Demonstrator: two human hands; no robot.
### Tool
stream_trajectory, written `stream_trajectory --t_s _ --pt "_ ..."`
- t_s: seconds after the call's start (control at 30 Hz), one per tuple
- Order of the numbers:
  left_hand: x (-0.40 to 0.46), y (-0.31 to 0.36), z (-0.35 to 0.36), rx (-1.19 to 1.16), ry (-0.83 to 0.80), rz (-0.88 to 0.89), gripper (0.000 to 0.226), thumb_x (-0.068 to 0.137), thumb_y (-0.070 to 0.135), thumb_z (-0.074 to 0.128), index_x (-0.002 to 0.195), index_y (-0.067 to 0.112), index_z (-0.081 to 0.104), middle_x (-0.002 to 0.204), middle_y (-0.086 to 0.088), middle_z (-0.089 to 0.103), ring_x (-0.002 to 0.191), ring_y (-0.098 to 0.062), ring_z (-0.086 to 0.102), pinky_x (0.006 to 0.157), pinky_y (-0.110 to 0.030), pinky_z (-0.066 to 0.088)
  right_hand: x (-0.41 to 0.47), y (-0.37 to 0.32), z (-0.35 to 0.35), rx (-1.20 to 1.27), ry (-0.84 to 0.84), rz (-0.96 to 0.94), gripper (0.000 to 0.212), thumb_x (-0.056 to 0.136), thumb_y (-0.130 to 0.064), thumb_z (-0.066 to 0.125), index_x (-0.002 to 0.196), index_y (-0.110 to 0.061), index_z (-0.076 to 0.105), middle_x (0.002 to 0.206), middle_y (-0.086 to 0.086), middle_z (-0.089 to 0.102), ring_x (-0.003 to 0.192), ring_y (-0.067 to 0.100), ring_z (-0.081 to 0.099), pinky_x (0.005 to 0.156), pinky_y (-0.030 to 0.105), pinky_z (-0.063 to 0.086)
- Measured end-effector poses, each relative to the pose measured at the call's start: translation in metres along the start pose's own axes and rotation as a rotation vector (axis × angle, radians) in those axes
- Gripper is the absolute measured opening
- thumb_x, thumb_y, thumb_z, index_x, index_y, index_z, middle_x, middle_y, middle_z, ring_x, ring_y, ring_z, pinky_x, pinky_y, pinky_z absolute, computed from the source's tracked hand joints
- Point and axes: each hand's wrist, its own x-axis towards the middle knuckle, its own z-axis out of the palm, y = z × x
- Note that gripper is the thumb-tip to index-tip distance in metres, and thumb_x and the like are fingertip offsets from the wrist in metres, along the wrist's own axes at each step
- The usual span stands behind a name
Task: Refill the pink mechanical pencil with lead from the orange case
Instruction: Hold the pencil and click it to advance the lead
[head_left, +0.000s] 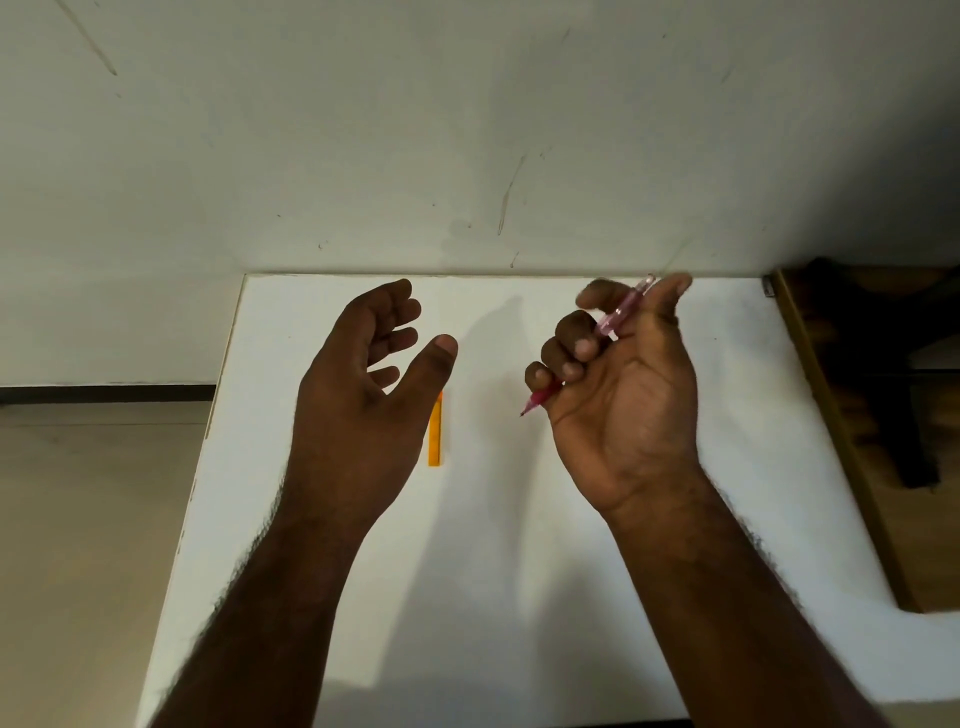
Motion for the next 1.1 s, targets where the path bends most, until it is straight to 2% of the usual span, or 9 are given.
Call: stream_trajectory --t_s 0.13,0.27,0.4,0.53,0.67,0.97,1.1 --pt "-0.0004 -0.0009 -0.0003 0.001 -0.001 0.002 0.045 0.09 0.037 0.069 0.133 0.035 0.056 0.124 0.026 0.065 0.109 0.009 0.062 0.082 -0.013 0.046 -0.0001 -0.0027 0.002 0.022 0.023 0.016 0.053 0.101 -0.047 0.038 0.061 -0.015 0.05 0.053 0.0 0.032 0.052 0.018 0.023 0.055 0.032 0.03" --pt "0.0002 -0.0018 0.0 0.009 -0.002 0.007 0.045 0.09 0.037 0.069 0.133 0.035 0.056 0.123 0.026 0.065 0.109 0.009 0.061 0.079 -0.007 0.046 -0.0018 -0.003 0.002 0.08 0.015 0.052 0.056 0.099 -0.056 0.038 0.064 -0.014 0.047 0.056 0.0 0.03 0.056 0.018 0.021 0.057 0.033 0.028" --pt "0.0001 -0.0024 0.0003 0.011 0.001 0.016 0.045 0.09 0.037 0.069 0.133 0.035 0.056 0.123 0.026 0.065 0.108 0.01 0.061 0.078 0.0 0.045 -0.0028 -0.0043 0.0013 0.09 0.007 0.057 0.048 0.097 -0.048 0.038 0.062 -0.014 0.04 0.057 0.001 0.028 0.056 0.019 0.019 0.057 0.035 0.026" --pt "0.0002 -0.0029 0.0006 0.011 0.001 0.018 0.045 0.09 0.037 0.069 0.133 0.035 0.056 0.123 0.026 0.065 0.108 0.009 0.062 0.078 0.0 0.045 -0.0034 -0.0043 0.0017 0.105 -0.002 0.079 0.051 0.098 -0.053 0.037 0.064 -0.015 0.042 0.059 0.0 0.028 0.057 0.019 0.019 0.058 0.034 0.027" --pt "0.0 -0.0027 0.0006 0.016 0.004 0.023 0.044 0.09 0.037 0.069 0.132 0.034 0.056 0.123 0.025 0.065 0.108 0.01 0.061 0.079 0.0 0.043 -0.003 -0.004 0.0009 0.102 -0.004 0.075 0.047 0.096 -0.047 0.037 0.062 -0.015 0.04 0.057 0.0 0.028 0.055 0.019 0.021 0.057 0.034 0.027" --pt "0.0 -0.0025 0.0017 0.017 -0.003 0.014 0.044 0.09 0.038 0.069 0.132 0.035 0.056 0.123 0.025 0.065 0.108 0.009 0.062 0.077 0.0 0.044 -0.0025 -0.0046 0.0001 0.106 -0.002 0.09 0.048 0.097 -0.049 0.036 0.064 -0.015 0.042 0.058 0.0 0.028 0.057 0.019 0.018 0.058 0.034 0.025" --pt "0.0002 -0.0024 0.0028 0.02 -0.004 0.013 0.044 0.09 0.039 0.069 0.132 0.035 0.056 0.123 0.025 0.065 0.108 0.008 0.062 0.078 -0.004 0.046 -0.0026 -0.0047 -0.0006 0.096 0.008 0.093 0.047 0.097 -0.048 0.036 0.064 -0.015 0.041 0.057 0.0 0.028 0.057 0.019 0.018 0.059 0.035 0.025"
